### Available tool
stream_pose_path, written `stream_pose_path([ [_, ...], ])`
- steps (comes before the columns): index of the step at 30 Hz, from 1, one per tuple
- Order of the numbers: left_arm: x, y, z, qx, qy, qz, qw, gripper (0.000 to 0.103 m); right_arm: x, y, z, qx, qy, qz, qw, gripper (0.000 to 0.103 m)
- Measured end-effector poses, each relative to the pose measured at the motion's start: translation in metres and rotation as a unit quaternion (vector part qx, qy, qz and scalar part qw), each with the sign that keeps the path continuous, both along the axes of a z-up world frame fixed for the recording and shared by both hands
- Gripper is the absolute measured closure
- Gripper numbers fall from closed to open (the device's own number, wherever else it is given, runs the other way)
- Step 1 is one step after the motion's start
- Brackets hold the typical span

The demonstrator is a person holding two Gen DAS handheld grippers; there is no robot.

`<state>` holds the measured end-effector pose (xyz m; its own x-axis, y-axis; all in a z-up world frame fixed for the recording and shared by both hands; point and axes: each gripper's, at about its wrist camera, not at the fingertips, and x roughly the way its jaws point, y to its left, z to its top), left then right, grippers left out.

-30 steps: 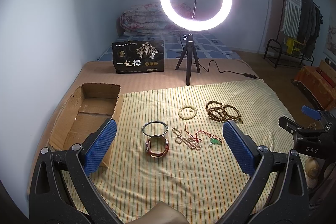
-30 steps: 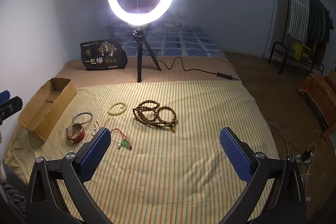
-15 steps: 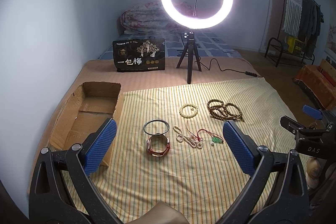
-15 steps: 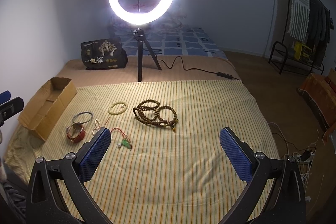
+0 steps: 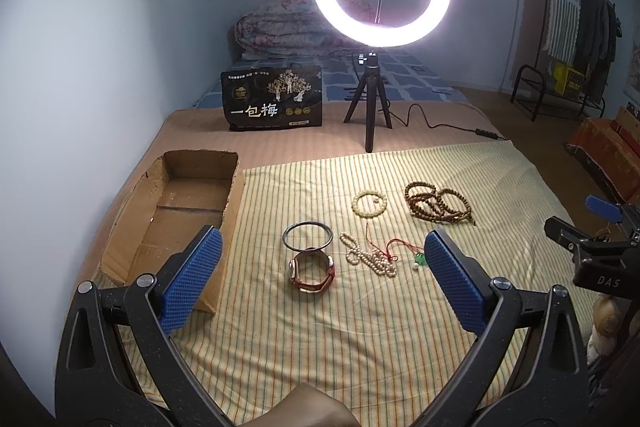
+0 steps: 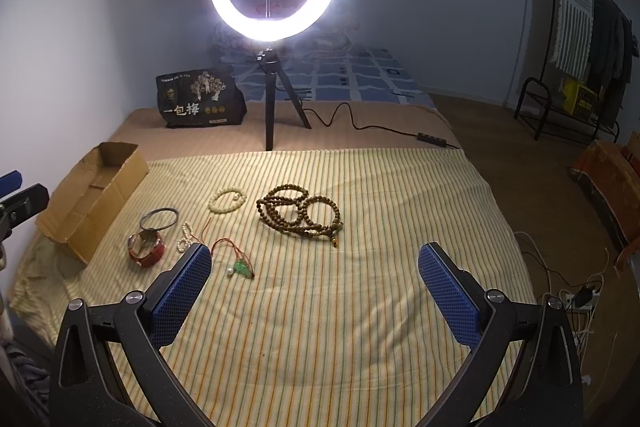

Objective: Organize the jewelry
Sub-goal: 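Grasp the brown watch with the left tool while the right tool grasps the jade pendant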

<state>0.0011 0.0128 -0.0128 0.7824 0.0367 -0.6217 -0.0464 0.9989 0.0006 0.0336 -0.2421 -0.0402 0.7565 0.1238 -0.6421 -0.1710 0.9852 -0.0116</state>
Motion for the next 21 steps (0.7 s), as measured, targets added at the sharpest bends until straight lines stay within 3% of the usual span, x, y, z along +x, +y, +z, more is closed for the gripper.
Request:
stream_pose_path([
  [10, 0.004, 0.015, -0.010, 0.015, 0.022, 0.015, 0.9995, 0.000, 0.006, 0.006, -0.009, -0.011, 0.014, 0.013, 1.000, 0.000],
  [18, 0.009, 0.016, -0.040, 0.012, 0.087, -0.011, 0.9961, 0.001, 0.014, 0.014, -0.024, -0.020, 0.023, 0.065, 0.997, 0.000],
  [21, 0.013, 0.013, -0.055, 0.009, 0.112, -0.019, 0.9935, 0.013, 0.024, 0.020, -0.032, -0.044, 0.036, 0.082, 0.995, 0.000],
])
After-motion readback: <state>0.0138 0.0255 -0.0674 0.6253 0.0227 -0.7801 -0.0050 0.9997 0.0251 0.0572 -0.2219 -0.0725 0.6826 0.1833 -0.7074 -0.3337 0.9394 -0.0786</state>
